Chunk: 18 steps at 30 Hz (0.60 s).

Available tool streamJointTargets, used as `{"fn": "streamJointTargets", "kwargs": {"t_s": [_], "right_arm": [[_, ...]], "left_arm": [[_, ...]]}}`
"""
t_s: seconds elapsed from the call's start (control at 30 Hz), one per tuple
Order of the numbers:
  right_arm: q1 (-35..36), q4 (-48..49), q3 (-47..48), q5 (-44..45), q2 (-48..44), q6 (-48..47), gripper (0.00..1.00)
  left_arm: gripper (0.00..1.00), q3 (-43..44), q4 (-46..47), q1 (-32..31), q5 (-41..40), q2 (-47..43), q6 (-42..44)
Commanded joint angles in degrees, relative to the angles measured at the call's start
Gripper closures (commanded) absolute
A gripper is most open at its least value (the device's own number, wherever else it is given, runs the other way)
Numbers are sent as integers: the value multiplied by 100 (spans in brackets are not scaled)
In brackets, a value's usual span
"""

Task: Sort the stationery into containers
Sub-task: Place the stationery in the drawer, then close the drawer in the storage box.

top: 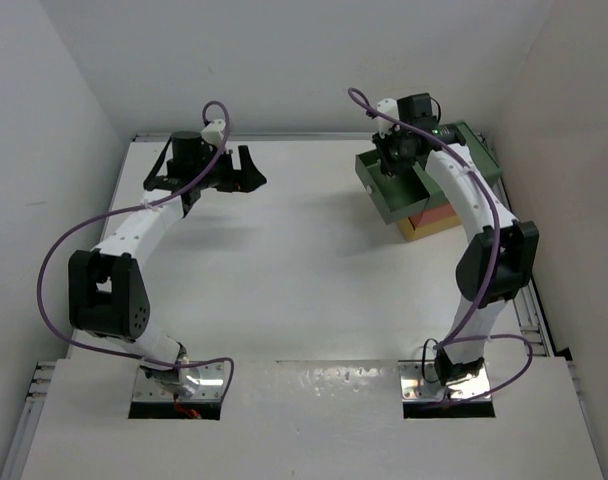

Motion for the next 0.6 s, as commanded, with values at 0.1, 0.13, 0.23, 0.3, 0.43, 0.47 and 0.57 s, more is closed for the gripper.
{"fn": "streamJointTargets", "kwargs": {"t_s": [0.1,0.13,0.23,0.3,0.43,0.47,0.57], "right_arm": [[-65,-67,487,55,22,18,43],[-47,-85,522,63,-4,27,39],[58,-15,549,63,-197,35,34],[146,73,505,-6,-320,18,36],[603,178,224,-200,-689,-245,67],[708,205,76,-183,-742,-333,72],[1086,161,-83,18,-726,-649,87]], "left_arm": [[11,223,221,-10,-76,7,-10],[11,241,221,-1,-77,15,-19],[11,302,221,-1,-68,42,-10],[11,399,221,16,-85,77,-19],[11,531,229,87,-120,121,-28],[11,539,229,104,-121,112,-36],[11,496,221,122,-121,86,-37]]}}
